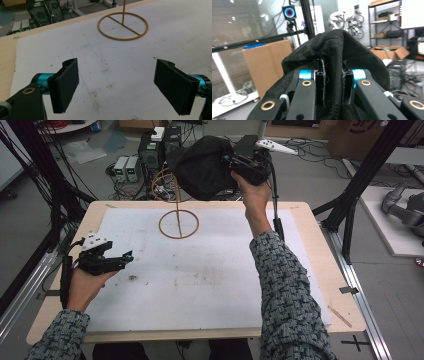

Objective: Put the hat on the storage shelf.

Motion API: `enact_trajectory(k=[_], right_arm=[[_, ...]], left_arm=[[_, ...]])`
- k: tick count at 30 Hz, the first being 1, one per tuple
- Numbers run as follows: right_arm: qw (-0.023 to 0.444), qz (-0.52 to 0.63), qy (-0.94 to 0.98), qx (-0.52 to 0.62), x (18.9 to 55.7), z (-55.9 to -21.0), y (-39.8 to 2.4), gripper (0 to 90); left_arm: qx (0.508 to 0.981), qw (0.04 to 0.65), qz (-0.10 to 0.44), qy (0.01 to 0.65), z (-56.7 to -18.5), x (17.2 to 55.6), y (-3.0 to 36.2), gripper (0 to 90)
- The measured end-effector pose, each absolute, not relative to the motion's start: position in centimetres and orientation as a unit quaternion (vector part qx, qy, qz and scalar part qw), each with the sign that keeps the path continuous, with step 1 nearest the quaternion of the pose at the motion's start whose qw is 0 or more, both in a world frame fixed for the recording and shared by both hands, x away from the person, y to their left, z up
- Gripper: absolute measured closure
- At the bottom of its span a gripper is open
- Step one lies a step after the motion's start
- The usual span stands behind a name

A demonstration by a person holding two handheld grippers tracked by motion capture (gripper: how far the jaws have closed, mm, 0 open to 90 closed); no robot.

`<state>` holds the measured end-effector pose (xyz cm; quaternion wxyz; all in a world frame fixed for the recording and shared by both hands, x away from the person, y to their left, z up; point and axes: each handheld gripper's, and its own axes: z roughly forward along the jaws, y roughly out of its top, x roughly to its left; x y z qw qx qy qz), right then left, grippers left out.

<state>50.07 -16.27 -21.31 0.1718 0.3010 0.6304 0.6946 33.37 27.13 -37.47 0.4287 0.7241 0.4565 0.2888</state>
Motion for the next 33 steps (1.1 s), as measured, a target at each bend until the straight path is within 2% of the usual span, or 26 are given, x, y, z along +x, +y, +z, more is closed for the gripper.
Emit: enact_trajectory(k=[15,33], right_arm=[[0.131,0.693,0.653,0.276,54.1,-22.1,-10.7,80.4],[0.128,0.668,0.679,0.275,56.5,-24.1,-7.5,80.0]], left_arm=[[0.715,0.432,0.295,0.464,-37.5,31.8,28.2,20.4],[0.705,0.437,0.305,0.467,-37.2,31.1,29.4,20.4]])
